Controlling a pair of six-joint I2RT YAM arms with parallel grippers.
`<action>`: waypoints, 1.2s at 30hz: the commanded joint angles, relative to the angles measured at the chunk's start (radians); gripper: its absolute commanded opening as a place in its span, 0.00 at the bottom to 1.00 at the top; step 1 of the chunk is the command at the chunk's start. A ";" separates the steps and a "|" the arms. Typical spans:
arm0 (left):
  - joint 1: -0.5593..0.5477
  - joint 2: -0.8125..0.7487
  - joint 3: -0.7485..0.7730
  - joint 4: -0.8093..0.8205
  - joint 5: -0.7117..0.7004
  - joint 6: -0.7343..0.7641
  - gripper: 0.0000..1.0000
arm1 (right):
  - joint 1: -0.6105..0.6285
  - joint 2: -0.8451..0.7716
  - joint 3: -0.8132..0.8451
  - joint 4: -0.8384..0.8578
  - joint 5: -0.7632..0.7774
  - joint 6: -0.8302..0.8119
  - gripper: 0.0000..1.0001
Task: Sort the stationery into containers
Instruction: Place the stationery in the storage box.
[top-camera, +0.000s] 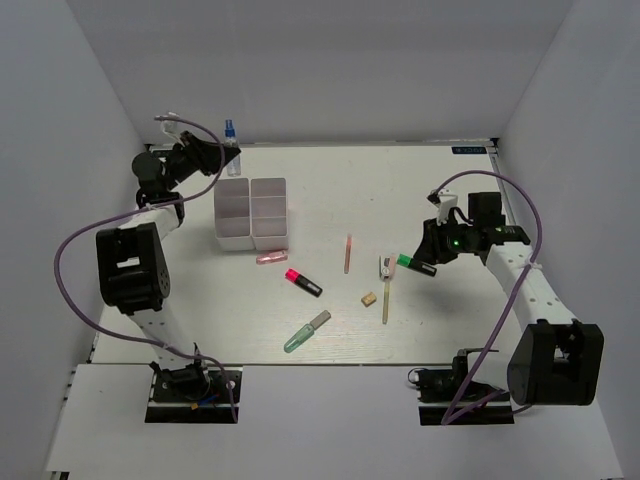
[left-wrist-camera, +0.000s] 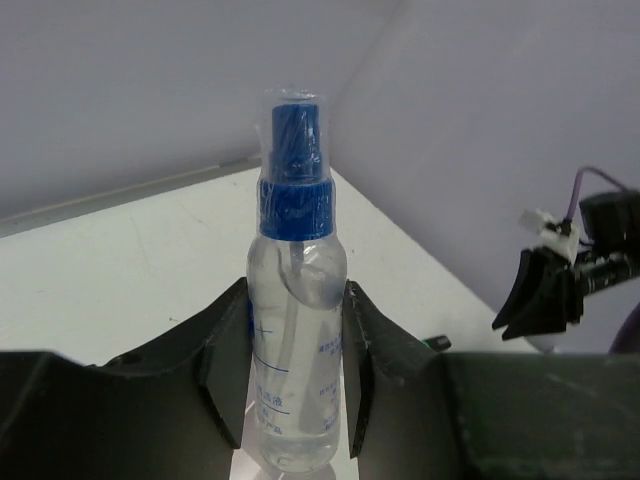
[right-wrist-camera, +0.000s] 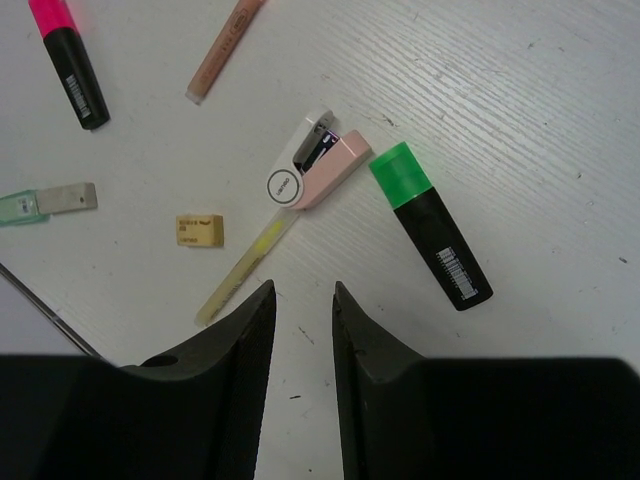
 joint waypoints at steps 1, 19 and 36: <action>-0.041 -0.103 -0.009 -0.148 0.088 0.278 0.00 | 0.000 0.019 0.047 -0.019 -0.017 -0.019 0.33; -0.045 -0.146 0.079 -0.818 0.005 0.973 0.00 | -0.001 0.074 0.063 -0.045 -0.020 -0.039 0.34; -0.033 -0.058 0.115 -0.722 0.050 1.019 0.00 | 0.000 0.127 0.080 -0.069 -0.025 -0.051 0.36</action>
